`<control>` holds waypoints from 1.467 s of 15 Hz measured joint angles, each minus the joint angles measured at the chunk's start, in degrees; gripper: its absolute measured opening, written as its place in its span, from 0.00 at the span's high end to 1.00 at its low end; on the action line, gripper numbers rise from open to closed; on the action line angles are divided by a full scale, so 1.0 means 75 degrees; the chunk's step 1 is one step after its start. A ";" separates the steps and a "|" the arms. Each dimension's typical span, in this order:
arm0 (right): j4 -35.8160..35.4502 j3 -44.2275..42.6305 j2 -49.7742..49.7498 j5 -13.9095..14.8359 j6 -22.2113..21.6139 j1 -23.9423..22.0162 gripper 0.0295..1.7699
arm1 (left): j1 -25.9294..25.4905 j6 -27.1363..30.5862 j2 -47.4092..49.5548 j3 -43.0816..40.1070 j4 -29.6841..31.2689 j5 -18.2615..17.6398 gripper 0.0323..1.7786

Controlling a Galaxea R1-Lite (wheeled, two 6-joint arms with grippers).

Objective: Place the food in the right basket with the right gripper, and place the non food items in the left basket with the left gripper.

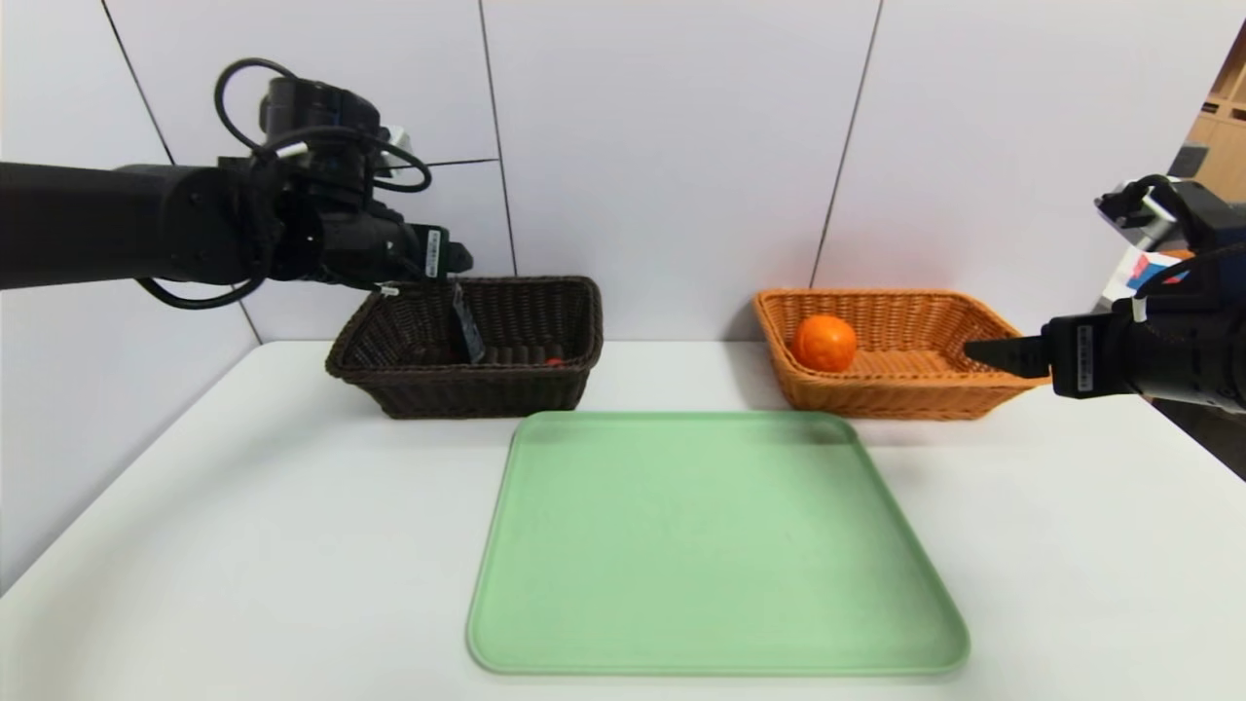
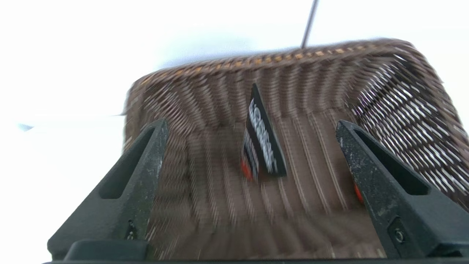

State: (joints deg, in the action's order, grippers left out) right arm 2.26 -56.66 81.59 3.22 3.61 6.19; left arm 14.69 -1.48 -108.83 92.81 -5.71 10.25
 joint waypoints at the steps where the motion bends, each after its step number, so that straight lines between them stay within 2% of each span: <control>1: 0.0085 0.0018 -0.0029 0.0000 0.0011 -0.0011 0.04 | 0.0033 0.0059 0.0306 -0.0128 -0.0228 0.0026 0.08; 7: 0.0580 0.0333 -0.0463 -0.0122 0.0221 -0.0939 0.04 | -0.0015 0.0221 0.2479 -0.2159 -0.0499 0.0062 0.06; 10: 0.0585 0.0639 -0.0847 -0.0276 0.0208 -0.1482 0.04 | -0.0431 0.0206 0.3607 -0.3127 -0.0297 0.0059 0.06; 12: 0.0595 0.0951 -0.1214 -0.0294 0.0210 -0.1596 0.04 | -0.0816 0.0215 0.4286 -0.3605 -0.0187 0.0059 0.05; 15: 0.0819 0.1504 -0.1915 -0.0280 0.0242 -0.1515 0.04 | -0.1372 0.0262 0.5349 -0.4395 -0.0154 0.0062 0.05; 17: 0.1300 0.1881 -0.2508 -0.0275 0.0275 -0.1307 0.04 | -0.1606 0.0372 0.6116 -0.5097 -0.0184 0.0054 0.05; 22: 0.3612 0.2241 -0.3960 -0.0216 0.0304 -0.0697 0.04 | -0.1775 0.0886 0.7410 -0.6495 -0.0333 0.0007 0.05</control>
State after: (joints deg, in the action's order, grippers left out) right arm 29.34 -39.85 51.90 1.60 5.89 0.96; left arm 1.38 5.17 -53.25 44.09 -8.20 10.30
